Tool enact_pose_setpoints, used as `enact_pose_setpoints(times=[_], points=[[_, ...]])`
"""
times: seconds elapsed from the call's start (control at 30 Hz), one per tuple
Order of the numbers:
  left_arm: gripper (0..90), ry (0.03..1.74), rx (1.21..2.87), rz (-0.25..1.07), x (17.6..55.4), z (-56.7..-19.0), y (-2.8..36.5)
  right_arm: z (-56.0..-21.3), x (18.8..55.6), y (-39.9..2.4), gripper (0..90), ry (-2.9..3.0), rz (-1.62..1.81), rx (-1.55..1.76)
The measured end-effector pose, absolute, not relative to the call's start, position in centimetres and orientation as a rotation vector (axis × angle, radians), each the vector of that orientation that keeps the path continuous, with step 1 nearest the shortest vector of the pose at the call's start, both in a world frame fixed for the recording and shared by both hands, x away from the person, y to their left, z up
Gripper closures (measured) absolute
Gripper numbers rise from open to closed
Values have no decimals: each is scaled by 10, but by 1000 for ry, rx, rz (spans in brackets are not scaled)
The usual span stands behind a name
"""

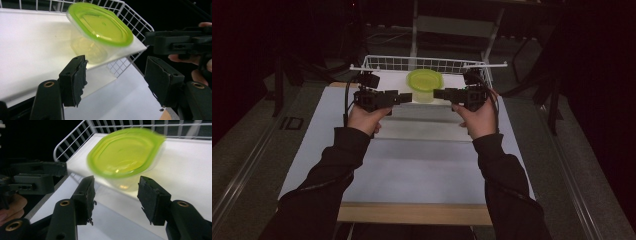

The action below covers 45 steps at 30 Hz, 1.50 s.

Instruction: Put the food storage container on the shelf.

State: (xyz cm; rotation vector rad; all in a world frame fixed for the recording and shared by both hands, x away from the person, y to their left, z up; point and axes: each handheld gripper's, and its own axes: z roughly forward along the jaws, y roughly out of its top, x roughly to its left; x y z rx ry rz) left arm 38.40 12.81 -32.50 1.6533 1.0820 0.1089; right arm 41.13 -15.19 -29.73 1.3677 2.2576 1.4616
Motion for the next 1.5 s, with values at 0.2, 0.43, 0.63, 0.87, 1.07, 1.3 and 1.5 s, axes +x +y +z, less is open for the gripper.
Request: enact_pose_setpoints(times=[0.2,0.43,0.63,0.87,1.07,1.3,1.5], points=[[347,1006,1642,148,358,-346,132,-317,397,-137,788,2268,1397,1242],[138,946,1668,211,331,-380,130,-341,404,-125,899,2280,1319,1270],[21,870,1643,240,316,-411,125,-347,416,-123,900,2253,1339,1309],[21,853,1673,230,310,-429,123,-348,426,-119,900,2241,1354,1341],[22,840,1689,219,304,-438,122,-347,436,-116,899,2229,1360,1365],[21,838,1697,227,303,-441,124,-345,444,-111,899,2223,1358,1387],[22,832,1693,241,304,-440,125,-346,445,-112,894,2216,1368,1399]])
